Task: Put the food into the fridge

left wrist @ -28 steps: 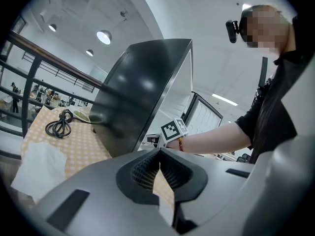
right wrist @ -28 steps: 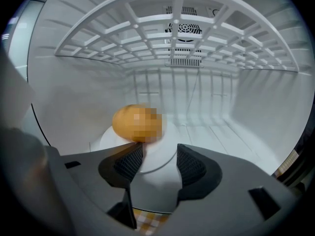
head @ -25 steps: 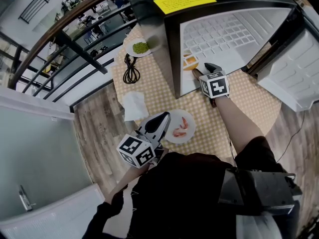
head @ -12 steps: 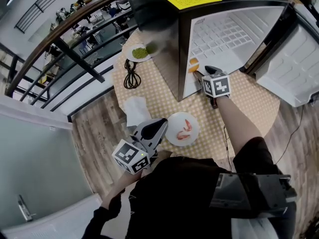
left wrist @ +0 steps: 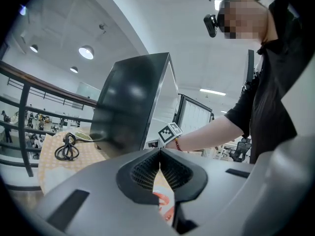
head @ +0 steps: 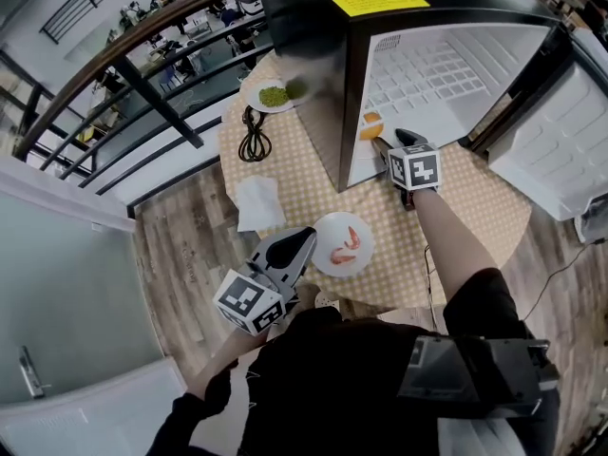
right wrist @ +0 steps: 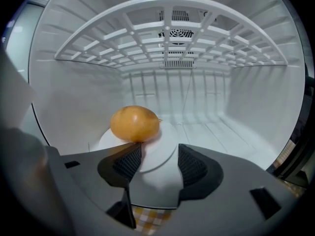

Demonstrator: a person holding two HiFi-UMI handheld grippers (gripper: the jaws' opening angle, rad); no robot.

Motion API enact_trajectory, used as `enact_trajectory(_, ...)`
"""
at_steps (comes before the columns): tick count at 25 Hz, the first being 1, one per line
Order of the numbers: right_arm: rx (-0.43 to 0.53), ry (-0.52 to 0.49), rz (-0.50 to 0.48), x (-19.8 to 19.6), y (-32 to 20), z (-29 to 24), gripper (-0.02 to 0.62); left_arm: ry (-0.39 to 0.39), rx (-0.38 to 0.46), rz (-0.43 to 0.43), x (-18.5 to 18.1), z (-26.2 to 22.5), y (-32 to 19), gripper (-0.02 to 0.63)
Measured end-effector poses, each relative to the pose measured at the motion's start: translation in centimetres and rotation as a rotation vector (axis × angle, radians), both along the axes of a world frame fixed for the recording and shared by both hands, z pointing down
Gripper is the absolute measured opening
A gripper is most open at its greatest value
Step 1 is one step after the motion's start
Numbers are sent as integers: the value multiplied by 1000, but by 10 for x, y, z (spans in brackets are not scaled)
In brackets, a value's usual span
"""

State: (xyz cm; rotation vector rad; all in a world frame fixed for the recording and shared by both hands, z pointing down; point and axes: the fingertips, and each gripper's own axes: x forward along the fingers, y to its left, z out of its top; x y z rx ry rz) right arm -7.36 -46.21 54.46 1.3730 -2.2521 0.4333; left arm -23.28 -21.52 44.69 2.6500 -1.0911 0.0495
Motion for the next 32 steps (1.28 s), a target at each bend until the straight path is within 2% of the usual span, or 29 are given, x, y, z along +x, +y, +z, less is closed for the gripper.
enact_trajectory(9, 12, 17, -7, 6, -1, -4, 241, 8, -10, -102, -8, -4, 16, 14)
enact_trajectory(15, 17, 22, -34, 5, 1, -2, 241, 13, 16, -133, -8, -12, 19, 14)
enact_trajectory(18, 11, 23, -47, 4, 5, 0, 241, 12, 8, -136, -8, -10, 24, 14)
enact_trajectory(25, 37, 107, -60, 7, 7, -10, 241, 8, 0, -135, -9, -8, 27, 14)
enact_trajectory(32, 23, 19, -24, 17, 31, -21, 241, 38, 32, -104, 4, -18, 24, 14)
